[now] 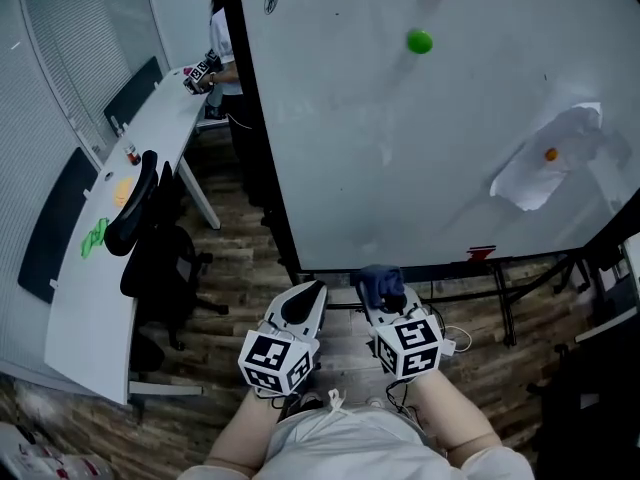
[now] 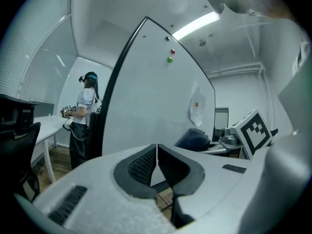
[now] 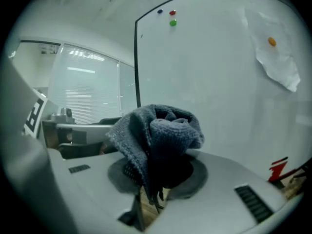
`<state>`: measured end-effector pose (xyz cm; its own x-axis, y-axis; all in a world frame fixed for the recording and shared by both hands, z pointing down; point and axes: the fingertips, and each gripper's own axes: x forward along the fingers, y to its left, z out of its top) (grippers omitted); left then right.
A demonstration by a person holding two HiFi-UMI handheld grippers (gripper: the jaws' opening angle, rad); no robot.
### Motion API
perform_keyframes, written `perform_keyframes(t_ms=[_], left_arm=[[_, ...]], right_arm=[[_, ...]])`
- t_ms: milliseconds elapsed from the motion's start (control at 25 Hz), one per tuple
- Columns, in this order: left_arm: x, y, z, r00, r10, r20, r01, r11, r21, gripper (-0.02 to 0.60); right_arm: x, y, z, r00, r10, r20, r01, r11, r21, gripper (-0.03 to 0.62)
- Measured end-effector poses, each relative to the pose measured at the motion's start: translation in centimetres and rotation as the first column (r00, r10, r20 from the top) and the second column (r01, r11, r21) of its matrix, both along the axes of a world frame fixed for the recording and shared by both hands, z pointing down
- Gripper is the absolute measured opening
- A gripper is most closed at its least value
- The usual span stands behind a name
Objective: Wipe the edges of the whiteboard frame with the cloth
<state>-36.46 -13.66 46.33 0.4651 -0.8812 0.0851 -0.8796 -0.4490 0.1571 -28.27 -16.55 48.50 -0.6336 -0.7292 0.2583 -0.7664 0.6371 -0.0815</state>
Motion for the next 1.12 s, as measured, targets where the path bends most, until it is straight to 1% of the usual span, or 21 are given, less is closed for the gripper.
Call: perform_keyframes(t_ms=[160, 280, 400, 600, 800, 1120], left_arm=[[2.7, 0.4, -0.7, 1.0, 0.025, -0.001, -0.025, 1.0, 0.018, 0.025], [3.8, 0.9, -0.7, 0.999, 0.042, 0.008, -0.042, 0.999, 0.028, 0.025], [4.8, 1.1, 0.1, 0.998, 0.057, 0.023, -0.058, 0.998, 0.021, 0.025], [6.0, 1.2, 0.9, 0.996, 0.08, 0.034, -0.08, 0.997, 0.005, 0.025], [6.6, 1.0, 0.5, 0.995, 0.09, 0.043, -0.09, 0.996, 0.014, 0.025], [6.4, 0.8, 0.5, 0.995, 0.076, 0.066, -0.077, 0.997, 0.015, 0.025]], right_arm=[[3.3, 0.3, -2.5, 1.0, 0.028, 0.005, -0.028, 0.993, 0.118, 0.077], [4.7, 0.8, -3.3, 0.999, 0.042, 0.024, -0.045, 0.989, 0.144, 0.077], [5.5, 0.9, -3.3, 0.999, 0.047, 0.006, -0.047, 0.986, 0.158, 0.077], [6.3, 0.6, -2.4, 0.999, 0.054, -0.004, -0.053, 0.993, 0.108, 0.076], [6.1, 0.9, -1.9, 0.999, 0.037, -0.027, -0.034, 0.994, 0.106, 0.075], [6.1, 1.0, -1.3, 0.999, 0.034, -0.01, -0.033, 0.997, 0.074, 0.075]])
